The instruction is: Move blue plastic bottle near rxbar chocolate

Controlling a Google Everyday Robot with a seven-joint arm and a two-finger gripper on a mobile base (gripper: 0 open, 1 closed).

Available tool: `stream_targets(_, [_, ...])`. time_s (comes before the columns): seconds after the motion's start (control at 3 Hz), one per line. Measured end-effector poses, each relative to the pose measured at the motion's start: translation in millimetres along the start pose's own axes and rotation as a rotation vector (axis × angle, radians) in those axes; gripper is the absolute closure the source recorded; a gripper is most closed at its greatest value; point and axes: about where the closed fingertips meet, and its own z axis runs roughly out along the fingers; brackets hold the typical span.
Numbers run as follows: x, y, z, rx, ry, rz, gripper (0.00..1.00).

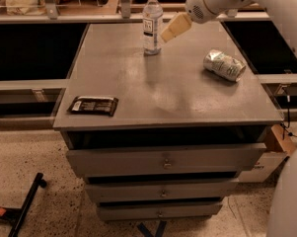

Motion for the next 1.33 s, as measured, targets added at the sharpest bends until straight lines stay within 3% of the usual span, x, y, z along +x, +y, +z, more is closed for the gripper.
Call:
stream_targets(0.67, [-11, -15, 53, 0.027, -0.140, 0.143, 0.00])
stream_targets(1.0, [-22, -17, 74, 0.026, -0.202, 0.178, 0.00])
stream_targets(1.33, [-34, -19, 94, 0.027, -0.247, 0.199, 0.18])
